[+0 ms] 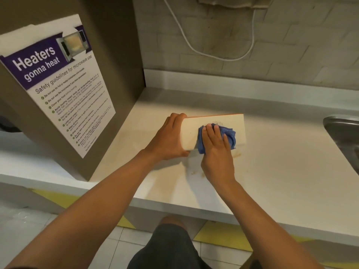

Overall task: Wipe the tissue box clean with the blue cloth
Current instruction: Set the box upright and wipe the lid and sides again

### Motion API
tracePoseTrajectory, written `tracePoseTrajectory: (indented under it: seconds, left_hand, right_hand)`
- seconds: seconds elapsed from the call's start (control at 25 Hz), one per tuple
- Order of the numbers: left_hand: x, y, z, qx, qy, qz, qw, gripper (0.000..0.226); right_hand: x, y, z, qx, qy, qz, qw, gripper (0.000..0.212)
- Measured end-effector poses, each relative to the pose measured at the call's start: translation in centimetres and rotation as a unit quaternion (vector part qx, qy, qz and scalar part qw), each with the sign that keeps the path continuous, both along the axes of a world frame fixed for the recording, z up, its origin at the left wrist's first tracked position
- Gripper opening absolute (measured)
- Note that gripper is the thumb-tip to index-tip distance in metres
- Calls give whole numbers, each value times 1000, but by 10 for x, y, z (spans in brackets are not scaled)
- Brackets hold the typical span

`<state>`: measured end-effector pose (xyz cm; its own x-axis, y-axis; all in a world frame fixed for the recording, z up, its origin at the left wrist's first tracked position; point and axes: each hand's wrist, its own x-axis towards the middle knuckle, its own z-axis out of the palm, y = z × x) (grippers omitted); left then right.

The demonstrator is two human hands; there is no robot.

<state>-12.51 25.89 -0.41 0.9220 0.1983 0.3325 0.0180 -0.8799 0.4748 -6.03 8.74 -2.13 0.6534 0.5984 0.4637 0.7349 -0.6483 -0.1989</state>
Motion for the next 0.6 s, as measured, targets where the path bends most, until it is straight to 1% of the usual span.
tracePoseTrajectory:
  seconds: [0.12,0.24,0.36,0.48,0.52,0.6]
  left_hand:
    - [4,3,0,9,9,-1,1000,107]
    - [6,7,1,17,23,1,1000,110]
    - [8,4,1,3,19,-1,1000,111]
    - [5,5,1,13,10,-1,1000,103]
    - [5,5,0,20,7,-3,1000,101]
    - [4,5,0,31,-3,-11,999,99]
  right_hand:
    - [-8,-7,-8,-29,-13,14,999,62]
    - [0,-16,4,-38,-7,-32,999,67]
    - [4,7,16,-18,12,-67,998,72]
    - [-21,26,9,-32,2,6,999,69]
    - [-30,21,4,-40,6,31,999,67]
    - [-31,0,3,-43,13,44,998,68]
